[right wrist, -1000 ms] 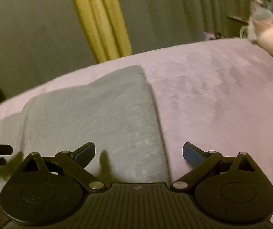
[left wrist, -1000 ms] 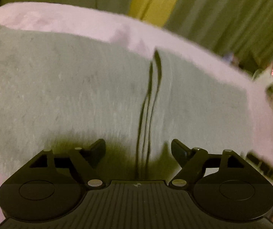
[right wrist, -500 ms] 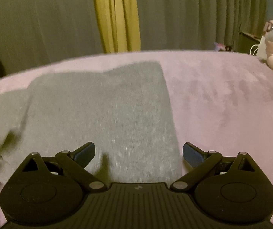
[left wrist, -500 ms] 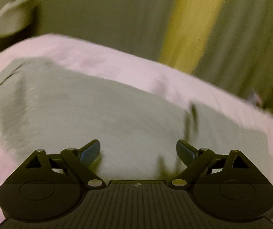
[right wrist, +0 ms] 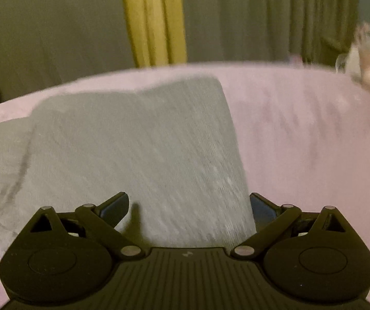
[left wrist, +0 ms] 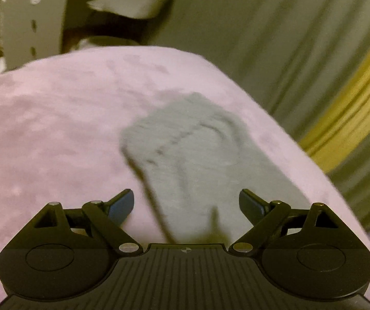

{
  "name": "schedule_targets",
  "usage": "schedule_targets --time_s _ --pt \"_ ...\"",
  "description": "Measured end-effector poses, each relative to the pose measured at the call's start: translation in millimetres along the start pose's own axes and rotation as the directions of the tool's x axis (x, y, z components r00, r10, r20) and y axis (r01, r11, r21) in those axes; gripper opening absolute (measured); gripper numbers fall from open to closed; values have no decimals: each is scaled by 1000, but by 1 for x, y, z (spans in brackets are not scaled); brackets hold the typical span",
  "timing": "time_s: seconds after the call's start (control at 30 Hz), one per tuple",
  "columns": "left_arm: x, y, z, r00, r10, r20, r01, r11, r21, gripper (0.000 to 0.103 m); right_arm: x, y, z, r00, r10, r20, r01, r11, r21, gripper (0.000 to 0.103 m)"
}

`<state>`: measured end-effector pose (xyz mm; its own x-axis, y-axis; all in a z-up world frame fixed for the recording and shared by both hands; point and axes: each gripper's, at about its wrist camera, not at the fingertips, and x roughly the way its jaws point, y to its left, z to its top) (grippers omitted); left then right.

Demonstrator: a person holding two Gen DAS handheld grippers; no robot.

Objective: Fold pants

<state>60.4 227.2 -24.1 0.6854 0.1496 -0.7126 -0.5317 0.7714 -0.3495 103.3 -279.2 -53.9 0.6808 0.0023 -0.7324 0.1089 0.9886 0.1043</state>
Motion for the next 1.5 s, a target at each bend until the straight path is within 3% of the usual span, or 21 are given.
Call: schedule_targets --time_s 0.17,0.27,0.37,0.67,0.97,1.1,1.27,1.37,1.5 --pt "-1 10 -3 1000 2 -27 -1 1000 23 93 -14 23 -2 990 48 130 -30 991 -133 99" --pt "3 2 -1 999 30 -27 -28 997 75 93 0 40 -1 998 28 58 -14 973 -230 99" --pt "7 4 -2 999 9 -46 -5 997 82 93 22 57 -7 999 -21 -33 10 949 -314 99" --pt "27 4 -2 995 -29 -91 37 996 85 93 28 46 -5 999 16 -50 -27 974 -225 99" --pt "58 22 -1 984 -127 -124 121 991 -57 92 26 46 -10 999 15 -50 -26 976 -218 99" --pt "66 31 9 971 -213 -110 195 969 -150 86 26 45 -10 998 18 -52 -29 976 -214 99" --pt "84 45 17 953 -286 -99 246 923 -296 85 29 44 -10 999 23 -47 -33 977 -211 99" --pt "94 46 22 941 -320 -110 264 899 -350 79 30 44 -9 999 25 -47 -34 977 -211 99" --pt "97 39 29 943 -307 -131 262 924 -277 62 30 44 -8 999 26 -47 -36 977 -210 99"
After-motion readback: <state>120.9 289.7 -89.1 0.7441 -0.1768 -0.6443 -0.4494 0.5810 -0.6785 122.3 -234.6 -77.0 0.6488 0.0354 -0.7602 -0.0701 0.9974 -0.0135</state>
